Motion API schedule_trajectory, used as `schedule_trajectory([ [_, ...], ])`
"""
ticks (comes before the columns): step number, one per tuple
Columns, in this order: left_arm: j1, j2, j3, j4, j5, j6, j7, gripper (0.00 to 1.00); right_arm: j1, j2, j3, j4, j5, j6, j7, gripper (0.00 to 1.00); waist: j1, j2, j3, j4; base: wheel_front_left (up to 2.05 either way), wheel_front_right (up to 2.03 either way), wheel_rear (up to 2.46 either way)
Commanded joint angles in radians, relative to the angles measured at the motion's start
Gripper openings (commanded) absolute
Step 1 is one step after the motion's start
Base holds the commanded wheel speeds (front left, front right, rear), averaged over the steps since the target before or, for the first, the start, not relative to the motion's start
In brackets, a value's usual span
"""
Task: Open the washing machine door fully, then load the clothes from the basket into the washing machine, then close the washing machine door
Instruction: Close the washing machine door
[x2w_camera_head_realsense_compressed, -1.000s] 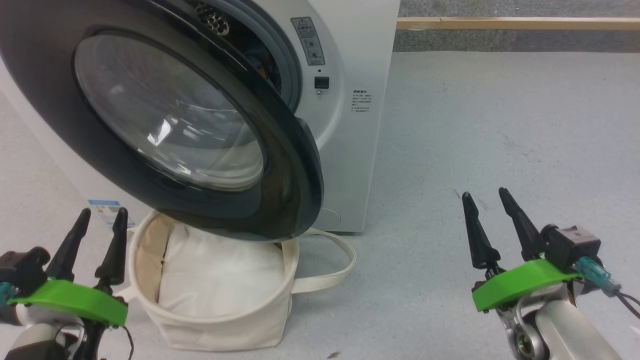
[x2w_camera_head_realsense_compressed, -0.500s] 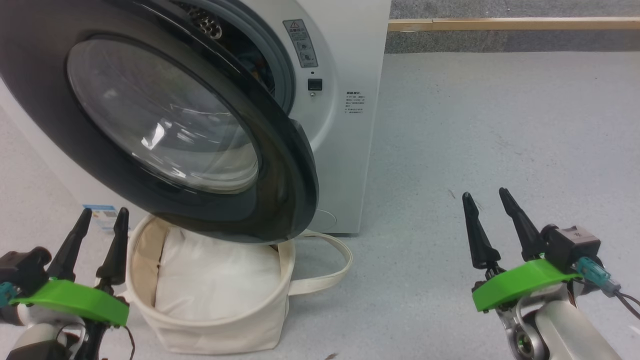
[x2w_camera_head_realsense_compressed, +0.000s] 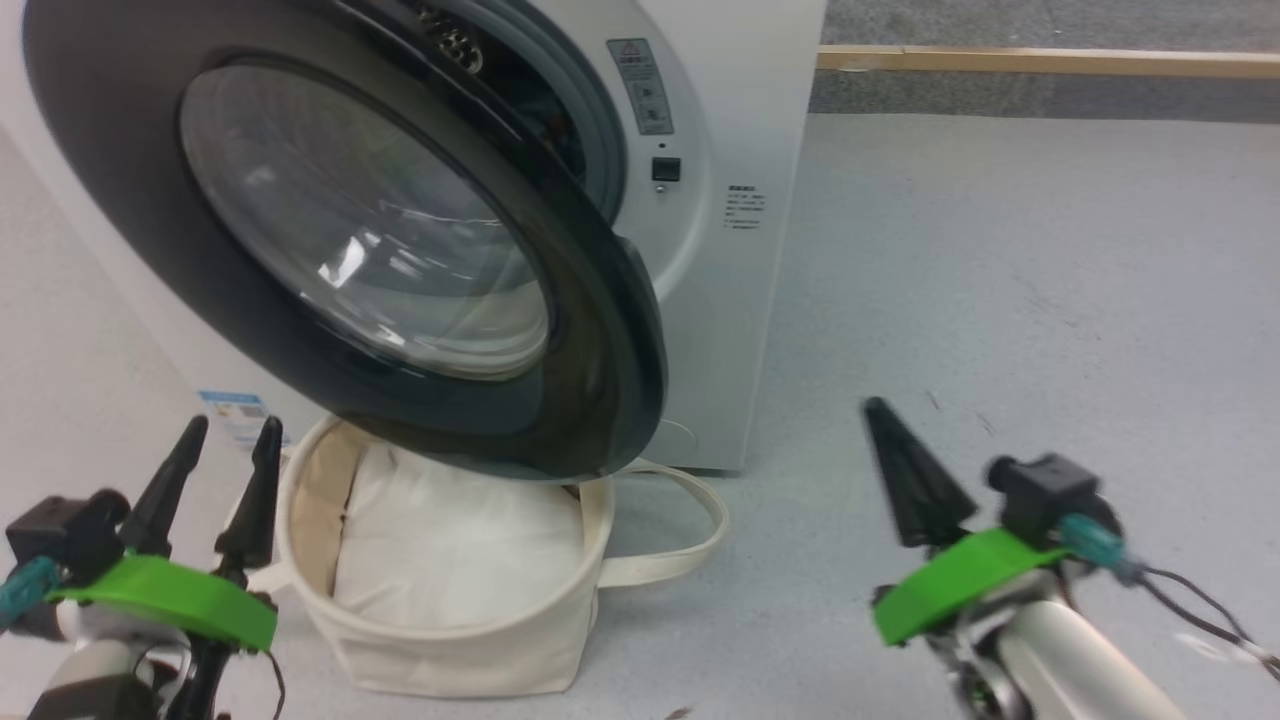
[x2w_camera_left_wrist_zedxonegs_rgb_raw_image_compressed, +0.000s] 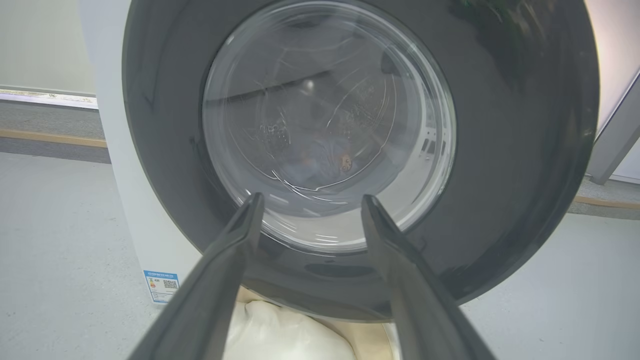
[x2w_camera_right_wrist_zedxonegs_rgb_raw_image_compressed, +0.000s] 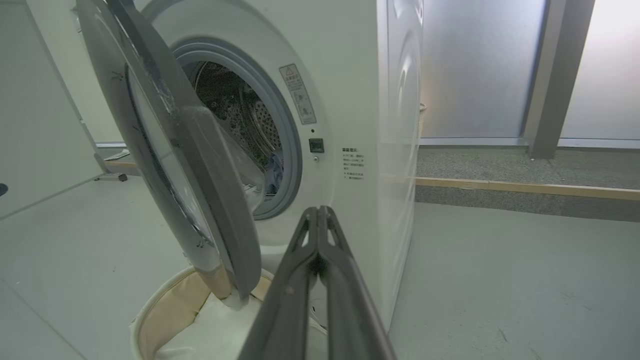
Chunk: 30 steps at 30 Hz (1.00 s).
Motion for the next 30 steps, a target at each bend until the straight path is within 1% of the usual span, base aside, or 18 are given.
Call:
schedule_trajectory([
  [1,-0.076,0.029,0.043,-0.027,0.0,-0.006,-0.012,1.0,-0.068,0.005,0.043,-0.021,0.007,0.0,-0.012,0.0,0.0,0.0,0.001,0.015,0.0,0.0,0.0],
  [7,-0.102,0.01,0.016,-0.034,0.009,-0.006,-0.012,1.0,-0.174,0.05,0.212,0.12,0.062,0.0,-0.012,0.0,0.0,0.0,0.008,0.078,0.0,0.0,0.0],
  [10,-0.112,0.006,0.006,-0.035,0.01,-0.006,-0.012,1.0,-0.223,0.07,0.267,0.188,0.096,0.0,-0.012,0.0,0.0,0.0,0.014,0.11,0.0,0.0,0.0],
  [14,-0.125,0.004,-0.001,-0.036,0.009,-0.006,-0.012,1.0,-0.281,0.094,0.311,0.26,0.136,0.0,-0.012,0.0,0.0,0.0,0.024,0.149,0.0,0.0,0.0],
  [19,-0.138,0.003,-0.011,-0.033,0.005,-0.006,-0.012,1.0,-0.336,0.107,0.324,0.33,0.17,0.0,-0.012,0.0,0.0,0.0,0.039,0.185,0.0,0.0,0.0],
  [22,-0.143,0.003,-0.014,-0.034,0.003,-0.006,-0.012,1.0,-0.354,0.106,0.315,0.35,0.178,0.0,-0.012,0.0,0.0,0.0,0.048,0.196,0.0,0.0,0.0],
  [30,-0.165,0.012,-0.019,-0.043,-0.006,-0.006,-0.012,1.0,-0.421,0.068,0.228,0.397,0.17,0.0,-0.012,0.0,0.0,0.0,0.101,0.224,0.0,0.0,0.0],
])
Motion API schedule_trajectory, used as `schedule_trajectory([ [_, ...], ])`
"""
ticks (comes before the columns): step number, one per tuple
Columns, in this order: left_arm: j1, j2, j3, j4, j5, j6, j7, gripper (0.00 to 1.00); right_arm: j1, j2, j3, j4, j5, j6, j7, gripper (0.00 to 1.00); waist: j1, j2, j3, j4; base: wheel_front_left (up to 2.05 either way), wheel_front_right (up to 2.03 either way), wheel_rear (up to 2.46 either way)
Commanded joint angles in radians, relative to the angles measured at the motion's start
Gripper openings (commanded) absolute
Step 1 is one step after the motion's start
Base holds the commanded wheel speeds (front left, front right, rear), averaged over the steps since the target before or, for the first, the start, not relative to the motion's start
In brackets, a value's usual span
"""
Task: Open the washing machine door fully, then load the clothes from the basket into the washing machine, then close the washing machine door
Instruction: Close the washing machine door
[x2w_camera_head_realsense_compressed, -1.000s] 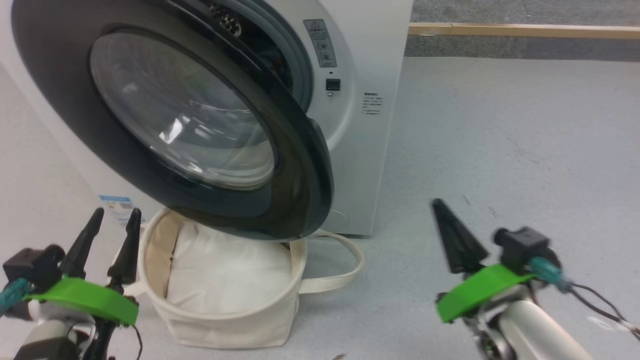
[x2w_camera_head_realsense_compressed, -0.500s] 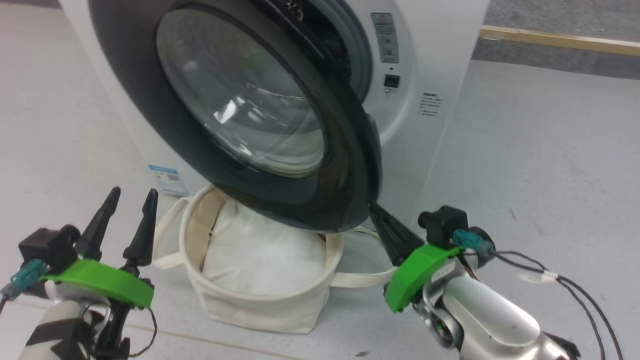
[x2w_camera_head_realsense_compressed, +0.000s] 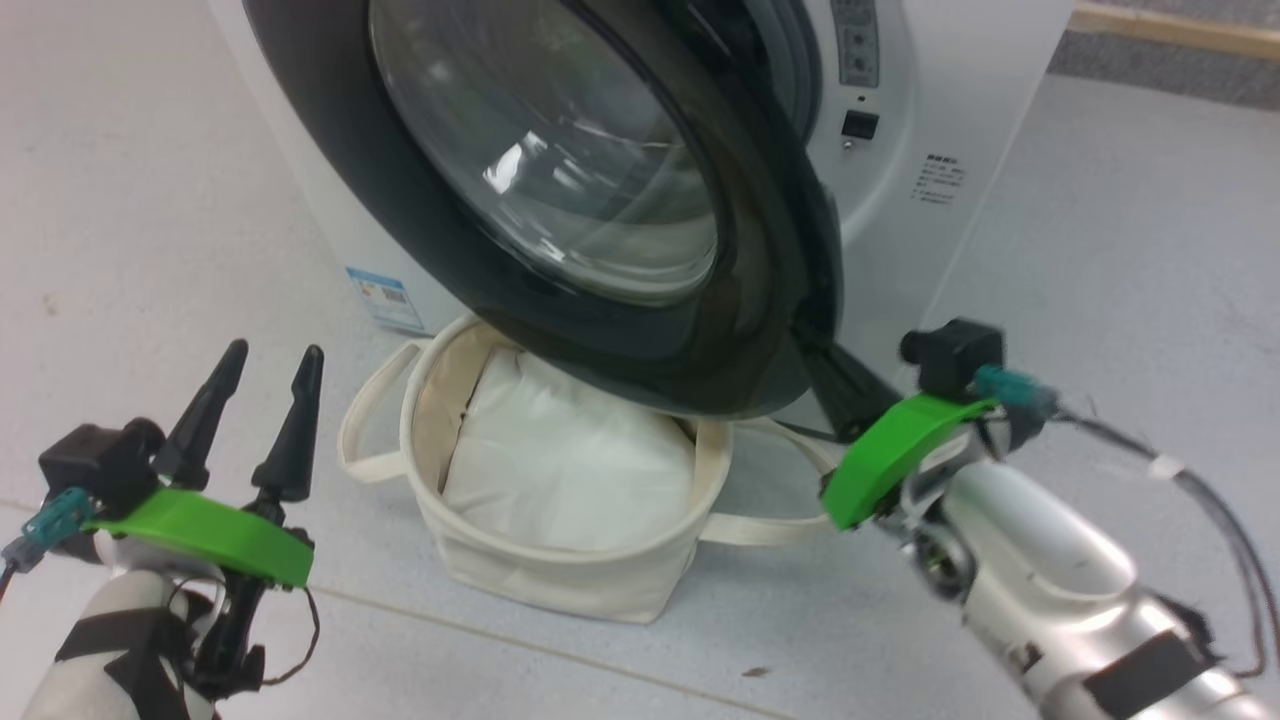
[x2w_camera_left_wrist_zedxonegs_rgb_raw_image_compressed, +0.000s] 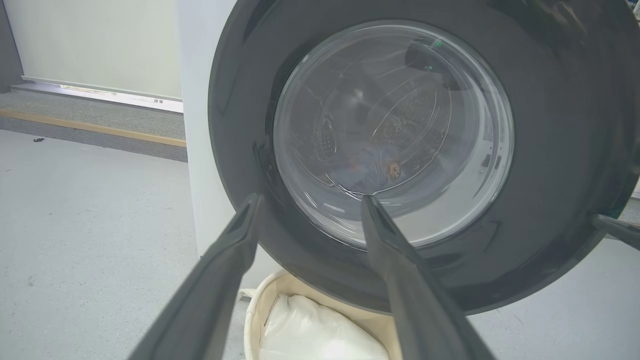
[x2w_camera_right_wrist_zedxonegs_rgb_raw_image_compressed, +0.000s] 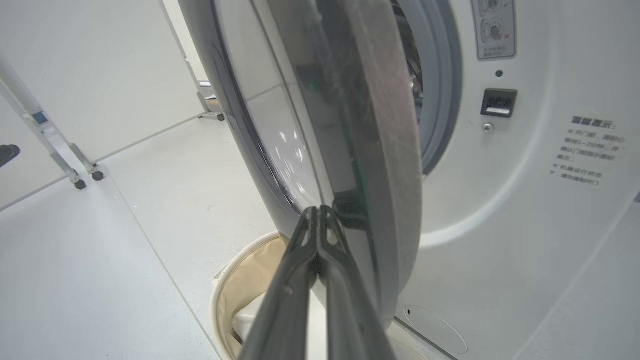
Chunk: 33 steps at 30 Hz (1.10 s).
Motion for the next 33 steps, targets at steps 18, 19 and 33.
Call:
schedule_trajectory([
  [18,-0.138,0.033,0.051,-0.093,-0.02,-0.006,-0.012,1.0,-0.29,-0.138,-0.243,0.003,-0.084,0.0,-0.012,0.0,0.0,0.0,0.254,0.061,0.0,0.0,0.0],
  [19,-0.139,0.032,0.052,-0.093,-0.018,-0.006,-0.012,1.0,-0.297,-0.138,-0.256,0.0,-0.088,0.0,-0.012,0.0,0.0,0.0,0.255,0.061,0.0,0.0,0.0],
  [33,-0.096,0.043,0.065,-0.051,-0.016,-0.006,-0.012,1.0,-0.042,-0.091,-0.3,-0.168,-0.134,0.0,-0.012,1.0,0.0,0.0,0.086,-0.076,0.0,0.0,0.0],
])
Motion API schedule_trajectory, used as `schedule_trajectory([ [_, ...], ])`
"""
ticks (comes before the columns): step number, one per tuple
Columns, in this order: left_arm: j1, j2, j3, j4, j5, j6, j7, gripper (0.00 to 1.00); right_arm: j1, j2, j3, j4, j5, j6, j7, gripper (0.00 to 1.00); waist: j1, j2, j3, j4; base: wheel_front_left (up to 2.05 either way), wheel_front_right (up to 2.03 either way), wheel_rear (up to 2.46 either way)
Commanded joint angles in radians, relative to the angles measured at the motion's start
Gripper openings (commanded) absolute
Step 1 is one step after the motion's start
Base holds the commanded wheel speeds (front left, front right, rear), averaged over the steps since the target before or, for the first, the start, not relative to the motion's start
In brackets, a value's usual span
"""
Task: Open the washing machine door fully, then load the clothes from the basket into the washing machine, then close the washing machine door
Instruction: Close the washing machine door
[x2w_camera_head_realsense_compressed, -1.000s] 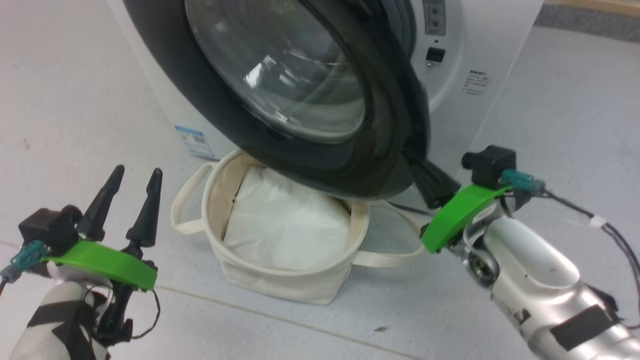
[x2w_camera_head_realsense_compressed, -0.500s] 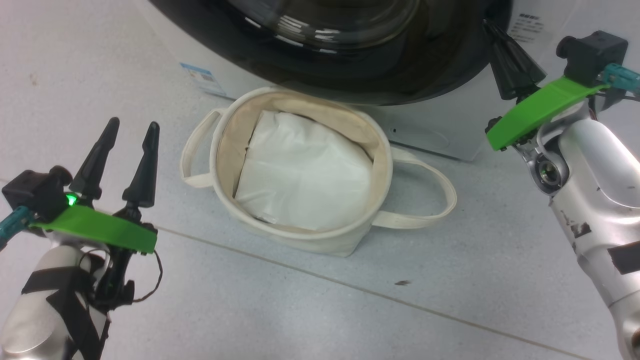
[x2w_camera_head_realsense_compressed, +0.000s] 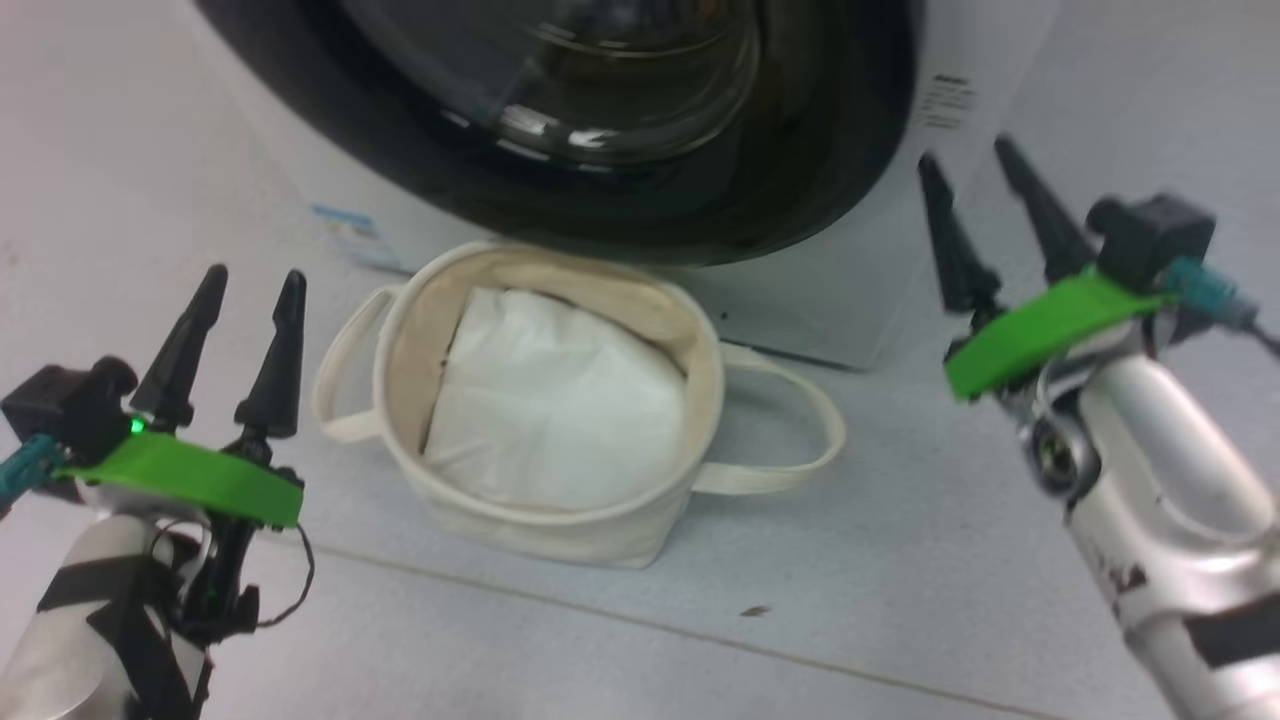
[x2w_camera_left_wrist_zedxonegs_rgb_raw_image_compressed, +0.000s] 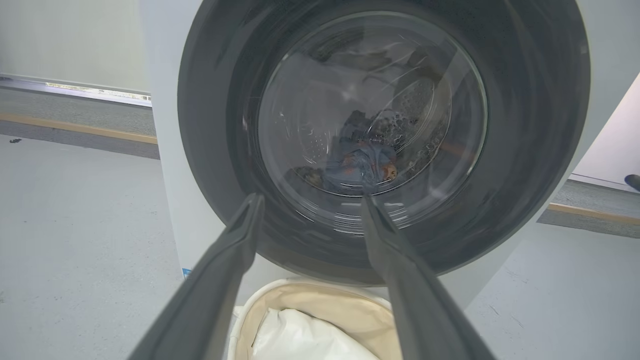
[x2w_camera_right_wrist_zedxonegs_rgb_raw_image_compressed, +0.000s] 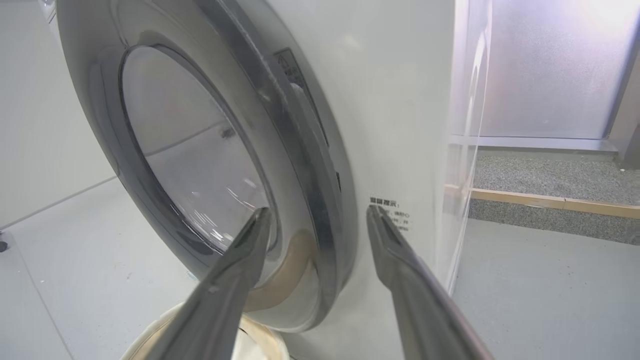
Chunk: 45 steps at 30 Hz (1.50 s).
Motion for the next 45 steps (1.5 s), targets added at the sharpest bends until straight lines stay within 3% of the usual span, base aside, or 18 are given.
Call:
schedule_trajectory([
  [1,-0.011,0.053,0.047,-0.023,0.002,-0.006,-0.012,1.0,0.022,0.011,-0.002,-0.051,-0.011,0.0,-0.012,1.0,0.0001,0.0,-0.058,-0.062,0.0,0.0,0.0],
  [8,0.038,0.062,0.061,-0.019,-0.016,-0.006,-0.012,1.0,0.164,0.01,-0.042,-0.145,-0.029,0.0,-0.012,1.0,0.0001,0.0,-0.135,-0.147,0.0,0.0,0.0],
  [19,0.147,0.102,0.046,-0.001,-0.162,-0.006,-0.012,1.0,0.373,0.017,-0.131,-0.233,-0.06,0.0,-0.012,1.0,0.0001,0.0,-0.225,-0.248,0.0,0.0,0.0],
  [45,0.148,0.109,0.025,-0.015,-0.182,-0.006,-0.012,1.0,0.411,0.035,-0.151,-0.251,-0.078,0.0,-0.012,1.0,0.0001,0.0,-0.232,-0.24,0.0,0.0,0.0],
])
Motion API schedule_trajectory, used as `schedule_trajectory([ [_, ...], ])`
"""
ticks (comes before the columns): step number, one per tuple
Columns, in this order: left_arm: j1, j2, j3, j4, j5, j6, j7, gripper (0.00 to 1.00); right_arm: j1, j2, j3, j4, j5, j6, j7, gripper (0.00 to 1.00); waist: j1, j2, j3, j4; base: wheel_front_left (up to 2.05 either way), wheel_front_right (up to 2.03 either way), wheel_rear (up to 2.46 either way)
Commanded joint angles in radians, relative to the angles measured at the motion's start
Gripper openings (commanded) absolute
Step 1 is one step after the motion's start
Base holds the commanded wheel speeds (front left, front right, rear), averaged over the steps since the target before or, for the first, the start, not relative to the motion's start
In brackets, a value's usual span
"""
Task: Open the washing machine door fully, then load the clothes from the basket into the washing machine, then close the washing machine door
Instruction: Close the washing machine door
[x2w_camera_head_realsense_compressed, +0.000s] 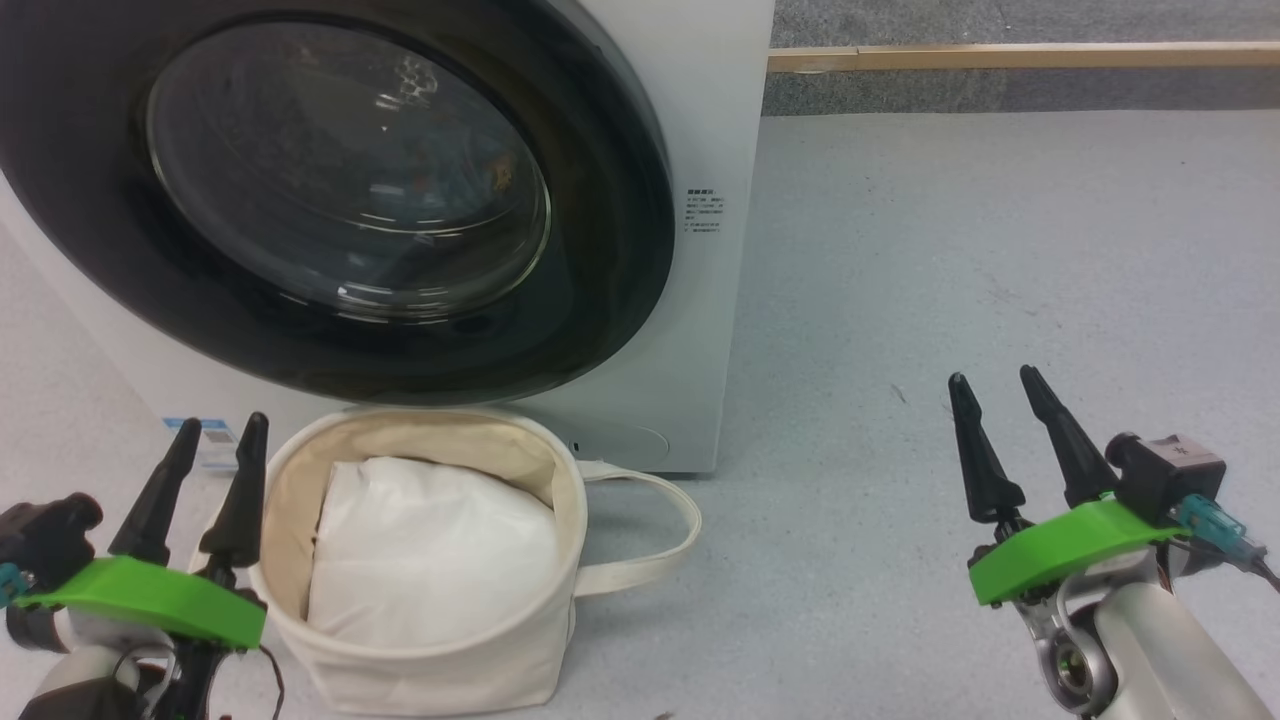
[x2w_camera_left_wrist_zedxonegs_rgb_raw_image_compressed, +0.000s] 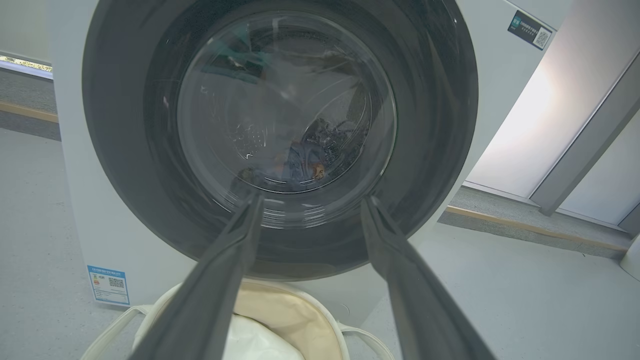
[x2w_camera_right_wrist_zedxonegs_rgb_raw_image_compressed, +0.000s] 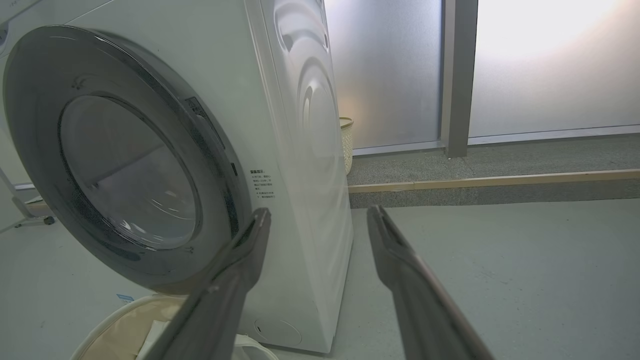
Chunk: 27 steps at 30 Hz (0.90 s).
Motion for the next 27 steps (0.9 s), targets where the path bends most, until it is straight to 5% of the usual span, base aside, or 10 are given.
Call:
schedule_trajectory([
  [1,-0.042,0.039,0.038,-0.03,0.002,-0.006,-0.012,1.0,-0.024,-0.004,0.016,-0.032,-0.004,0.0,-0.012,1.0,0.0,-0.0001,0.0,0.0,0.0,0.0,0.0],
  [27,-0.045,0.035,0.038,-0.034,0.015,-0.006,-0.012,1.0,-0.025,0.003,0.017,-0.034,-0.006,0.0,-0.012,1.0,0.0,-0.0001,0.005,0.001,0.0,0.0,0.0],
])
